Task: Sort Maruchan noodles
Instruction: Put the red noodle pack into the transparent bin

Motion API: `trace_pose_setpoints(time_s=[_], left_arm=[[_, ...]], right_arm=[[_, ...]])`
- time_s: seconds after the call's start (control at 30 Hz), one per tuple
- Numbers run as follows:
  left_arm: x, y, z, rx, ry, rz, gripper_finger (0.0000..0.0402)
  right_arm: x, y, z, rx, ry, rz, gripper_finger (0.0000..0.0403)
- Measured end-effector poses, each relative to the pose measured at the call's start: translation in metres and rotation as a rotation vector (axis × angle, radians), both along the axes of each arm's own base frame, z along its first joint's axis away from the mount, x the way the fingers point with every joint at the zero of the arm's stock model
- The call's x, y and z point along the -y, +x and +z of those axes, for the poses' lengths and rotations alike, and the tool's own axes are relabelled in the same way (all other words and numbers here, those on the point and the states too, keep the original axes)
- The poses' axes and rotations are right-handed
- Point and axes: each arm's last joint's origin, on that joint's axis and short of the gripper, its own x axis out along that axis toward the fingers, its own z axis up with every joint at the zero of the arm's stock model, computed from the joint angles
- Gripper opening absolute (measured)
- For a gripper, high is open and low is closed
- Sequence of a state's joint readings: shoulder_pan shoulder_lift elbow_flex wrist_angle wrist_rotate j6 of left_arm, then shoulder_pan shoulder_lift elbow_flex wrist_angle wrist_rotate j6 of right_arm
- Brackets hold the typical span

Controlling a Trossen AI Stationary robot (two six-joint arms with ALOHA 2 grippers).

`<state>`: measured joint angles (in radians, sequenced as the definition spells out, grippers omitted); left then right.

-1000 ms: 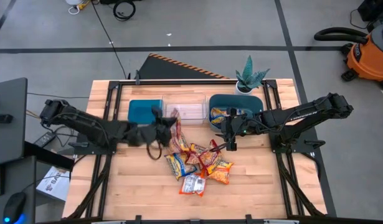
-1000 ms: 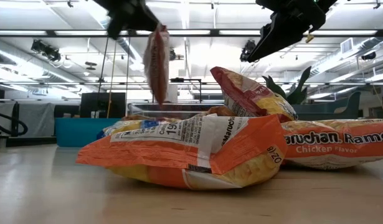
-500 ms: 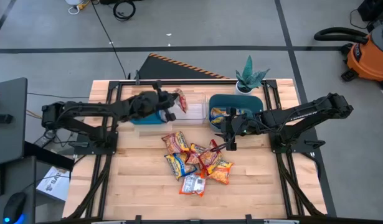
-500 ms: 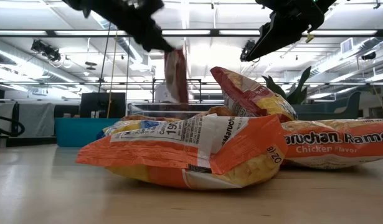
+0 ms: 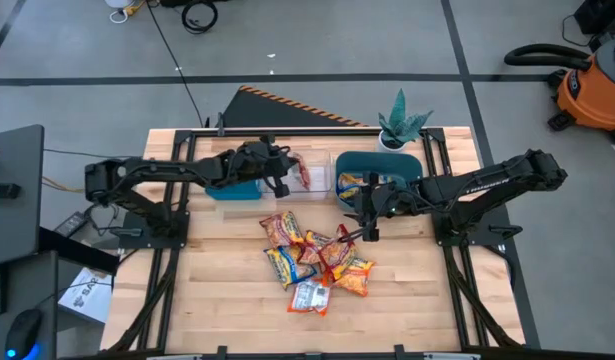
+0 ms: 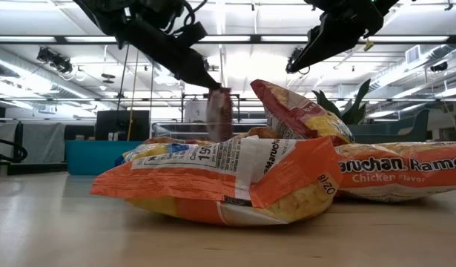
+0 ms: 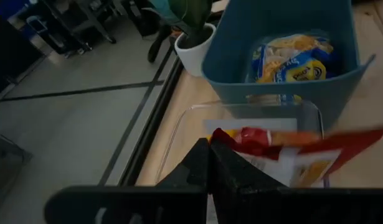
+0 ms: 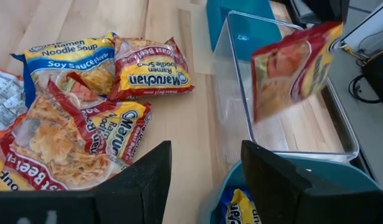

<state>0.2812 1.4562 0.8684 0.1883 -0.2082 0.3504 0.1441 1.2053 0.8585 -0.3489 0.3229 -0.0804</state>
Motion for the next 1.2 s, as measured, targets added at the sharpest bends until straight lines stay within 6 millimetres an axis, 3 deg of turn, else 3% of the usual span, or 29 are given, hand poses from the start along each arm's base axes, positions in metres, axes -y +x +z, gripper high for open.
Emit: trace_pose_setpoints(time_s=[0.17, 0.43, 0.63, 1.03, 1.2], left_arm=[[0.005, 0.004, -0.013, -0.075, -0.018, -0.024, 0.0011], [0.011, -0.016, -0.039, -0.43, -0.074, -0.014, 0.0011], [0.014, -0.024, -0.045, -0.532, -0.094, -0.002, 0.0015], [0.023, -0.022, -0.044, -0.563, -0.019, 0.048, 0.0121], [0.03, -0.017, -0.022, -0.537, -0.014, 0.018, 0.0149]], right_arm=[[0.001, 0.0, 0.0, 0.001, 0.008, 0.0, 0.0199], [0.001, 0.0, 0.0, -0.003, 0.007, 0.003, 0.0199], [0.001, 0.0, 0.0, -0.003, 0.01, 0.001, 0.0199], [0.001, 0.0, 0.0, -0.002, 0.014, -0.001, 0.0199], [0.001, 0.0, 0.0, -0.003, 0.014, -0.002, 0.0199]])
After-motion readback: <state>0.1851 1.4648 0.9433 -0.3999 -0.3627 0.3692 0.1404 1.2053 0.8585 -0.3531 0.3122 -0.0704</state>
